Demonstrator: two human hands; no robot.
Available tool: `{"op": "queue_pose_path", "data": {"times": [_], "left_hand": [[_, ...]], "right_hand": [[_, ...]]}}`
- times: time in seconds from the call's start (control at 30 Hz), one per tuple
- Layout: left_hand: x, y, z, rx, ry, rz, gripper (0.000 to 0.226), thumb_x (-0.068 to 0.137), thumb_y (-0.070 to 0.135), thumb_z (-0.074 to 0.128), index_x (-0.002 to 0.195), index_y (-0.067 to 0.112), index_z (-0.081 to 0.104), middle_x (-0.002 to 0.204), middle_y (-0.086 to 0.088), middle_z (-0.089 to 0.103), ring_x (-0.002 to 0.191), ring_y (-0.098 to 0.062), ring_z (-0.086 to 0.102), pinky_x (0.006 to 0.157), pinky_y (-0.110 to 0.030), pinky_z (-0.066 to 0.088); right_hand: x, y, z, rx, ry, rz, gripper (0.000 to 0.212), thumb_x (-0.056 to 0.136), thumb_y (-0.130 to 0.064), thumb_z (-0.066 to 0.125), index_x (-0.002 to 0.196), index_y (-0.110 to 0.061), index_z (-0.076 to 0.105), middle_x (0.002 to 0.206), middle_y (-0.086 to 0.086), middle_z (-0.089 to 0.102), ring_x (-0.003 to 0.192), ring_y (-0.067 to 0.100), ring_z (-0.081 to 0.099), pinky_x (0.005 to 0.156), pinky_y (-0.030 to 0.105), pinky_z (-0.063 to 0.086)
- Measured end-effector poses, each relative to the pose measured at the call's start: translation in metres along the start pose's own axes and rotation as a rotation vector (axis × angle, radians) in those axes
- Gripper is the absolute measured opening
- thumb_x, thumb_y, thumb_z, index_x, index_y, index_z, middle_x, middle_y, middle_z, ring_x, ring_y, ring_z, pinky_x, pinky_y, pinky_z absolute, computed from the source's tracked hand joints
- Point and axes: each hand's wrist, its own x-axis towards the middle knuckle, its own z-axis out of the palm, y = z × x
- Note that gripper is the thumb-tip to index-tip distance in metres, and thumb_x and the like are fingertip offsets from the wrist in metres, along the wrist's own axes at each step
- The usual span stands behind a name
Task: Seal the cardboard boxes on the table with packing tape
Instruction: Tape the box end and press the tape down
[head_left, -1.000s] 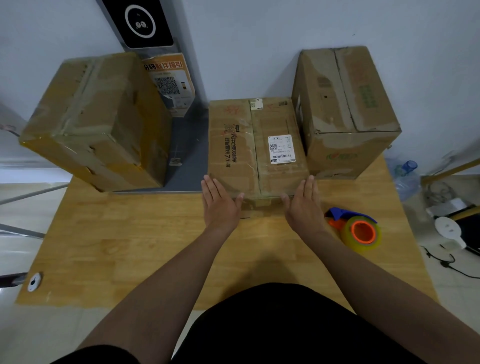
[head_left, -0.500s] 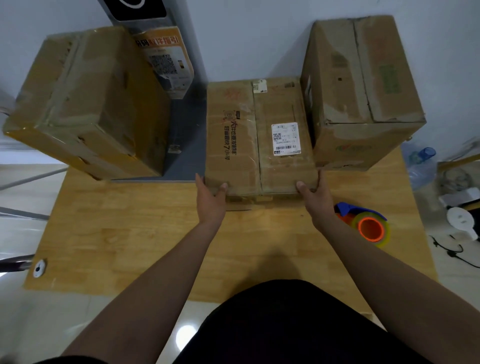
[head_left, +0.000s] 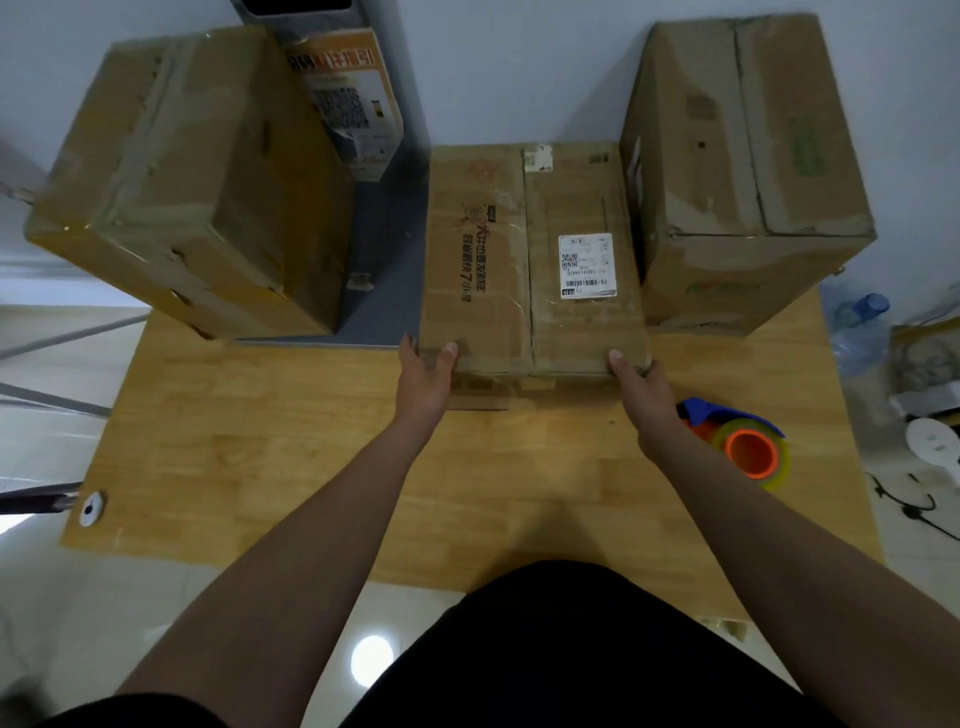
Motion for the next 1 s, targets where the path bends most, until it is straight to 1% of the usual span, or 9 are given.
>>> {"op": "queue_pose_path", "data": {"times": [0.13, 0.3, 0.37, 0.5, 0.57, 0.7, 0.77, 0.87, 1.0], "left_hand": [[-0.013, 0.035, -0.022, 0.035, 0.043, 0.056, 0.083, 0.103, 0.048, 0.054, 0.165, 0.017, 0.009, 0.166, -0.004, 0.030, 0.150, -0.026, 0.033, 0.117, -0.039, 0.032], [-0.030, 0.091, -0.056, 0.070, 0.101, 0.217, 0.083, 0.100, 0.060, 0.051, 0.164, 0.028, 0.011, 0.166, 0.000, 0.030, 0.150, -0.027, 0.032, 0.118, -0.047, 0.032], [-0.038, 0.113, -0.069, 0.077, 0.129, 0.280, 0.081, 0.100, 0.061, 0.050, 0.164, 0.029, 0.013, 0.165, 0.000, 0.032, 0.149, -0.028, 0.033, 0.116, -0.047, 0.033], [-0.048, 0.148, -0.098, 0.106, 0.099, 0.388, 0.084, 0.096, 0.065, 0.053, 0.163, 0.034, 0.013, 0.164, 0.001, 0.035, 0.148, -0.027, 0.036, 0.114, -0.045, 0.034], [-0.050, 0.159, -0.111, 0.190, 0.070, 0.432, 0.088, 0.094, 0.063, 0.058, 0.163, 0.033, 0.012, 0.165, 0.003, 0.032, 0.148, -0.027, 0.036, 0.112, -0.042, 0.036], [-0.042, 0.159, -0.125, 0.340, 0.017, 0.443, 0.096, 0.092, 0.055, 0.068, 0.163, 0.034, 0.007, 0.165, 0.002, 0.032, 0.144, -0.028, 0.043, 0.107, -0.039, 0.041], [-0.036, 0.147, -0.127, 0.357, -0.027, 0.409, 0.099, 0.090, 0.054, 0.071, 0.163, 0.036, 0.006, 0.164, 0.001, 0.034, 0.143, -0.029, 0.044, 0.108, -0.041, 0.042], [-0.028, 0.128, -0.130, 0.372, -0.054, 0.358, 0.098, 0.089, 0.058, 0.069, 0.162, 0.039, 0.007, 0.165, 0.002, 0.033, 0.143, -0.032, 0.044, 0.108, -0.047, 0.044], [-0.021, 0.131, -0.129, 0.507, -0.085, 0.357, 0.095, 0.092, 0.058, 0.066, 0.162, 0.040, 0.005, 0.166, -0.008, 0.027, 0.144, -0.039, 0.039, 0.111, -0.053, 0.042]], "right_hand": [[-0.034, -0.033, 0.003, -0.035, 0.072, -0.101, 0.061, 0.102, -0.055, 0.042, 0.153, -0.021, 0.037, 0.150, 0.006, 0.047, 0.137, 0.029, 0.044, 0.101, 0.037, 0.037], [-0.085, -0.095, 0.007, -0.158, 0.123, -0.378, 0.063, 0.105, -0.046, 0.043, 0.159, -0.023, 0.020, 0.147, 0.000, 0.049, 0.129, 0.016, 0.049, 0.094, 0.031, 0.040], [-0.104, -0.120, 0.007, -0.268, 0.170, -0.453, 0.070, 0.105, -0.043, 0.045, 0.161, -0.022, 0.008, 0.146, 0.005, 0.052, 0.129, 0.025, 0.052, 0.090, 0.029, 0.036], [-0.131, -0.154, 0.004, -0.382, 0.219, -0.560, 0.080, 0.103, -0.047, 0.047, 0.161, -0.026, -0.004, 0.140, 0.011, 0.056, 0.124, 0.034, 0.056, 0.089, 0.038, 0.043], [-0.141, -0.163, 0.002, -0.429, 0.234, -0.579, 0.085, 0.101, -0.043, 0.053, 0.161, -0.025, -0.005, 0.143, 0.012, 0.054, 0.127, 0.034, 0.054, 0.093, 0.040, 0.044], [-0.149, -0.164, 0.002, -0.515, 0.227, -0.571, 0.088, 0.100, -0.038, 0.057, 0.161, -0.024, -0.004, 0.141, 0.010, 0.054, 0.123, 0.035, 0.056, 0.086, 0.038, 0.044], [-0.148, -0.155, 0.007, -0.550, 0.180, -0.530, 0.092, 0.097, -0.042, 0.060, 0.160, -0.026, -0.005, 0.143, 0.008, 0.051, 0.126, 0.036, 0.054, 0.093, 0.040, 0.048], [-0.146, -0.142, 0.019, -0.560, 0.153, -0.502, 0.092, 0.091, -0.052, 0.063, 0.156, -0.036, -0.001, 0.155, 0.010, 0.042, 0.139, 0.041, 0.041, 0.109, 0.058, 0.041], [-0.146, -0.147, 0.030, -0.685, 0.149, -0.495, 0.089, 0.096, -0.049, 0.058, 0.157, -0.033, -0.005, 0.163, 0.013, 0.023, 0.149, 0.041, 0.021, 0.115, 0.060, 0.030]]}}
